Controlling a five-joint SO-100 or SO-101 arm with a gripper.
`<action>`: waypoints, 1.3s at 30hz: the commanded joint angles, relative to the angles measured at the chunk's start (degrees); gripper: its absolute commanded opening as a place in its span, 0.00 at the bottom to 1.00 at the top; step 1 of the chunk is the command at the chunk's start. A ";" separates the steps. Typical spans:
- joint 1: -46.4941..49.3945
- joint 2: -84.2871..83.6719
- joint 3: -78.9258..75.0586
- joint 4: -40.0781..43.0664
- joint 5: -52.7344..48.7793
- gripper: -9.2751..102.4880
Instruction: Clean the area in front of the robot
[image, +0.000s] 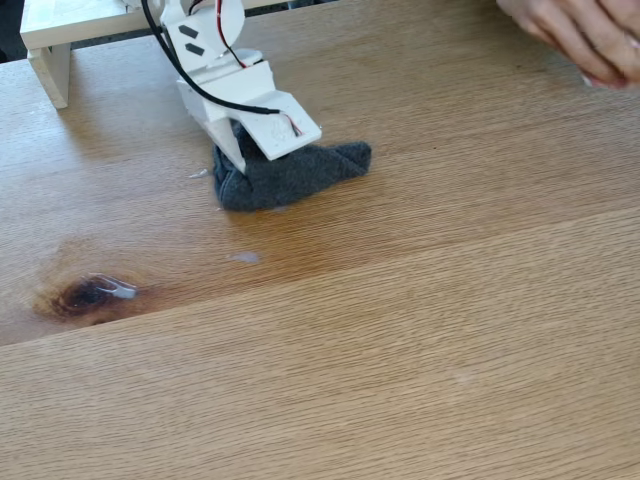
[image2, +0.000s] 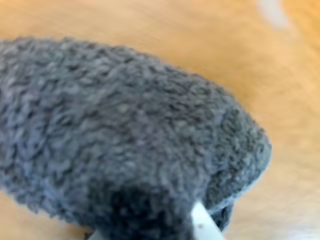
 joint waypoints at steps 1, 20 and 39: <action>17.14 -0.18 -11.16 6.15 -1.05 0.08; 17.84 26.37 -12.22 44.91 -5.10 0.08; -7.03 7.56 -13.27 -0.26 -2.46 0.08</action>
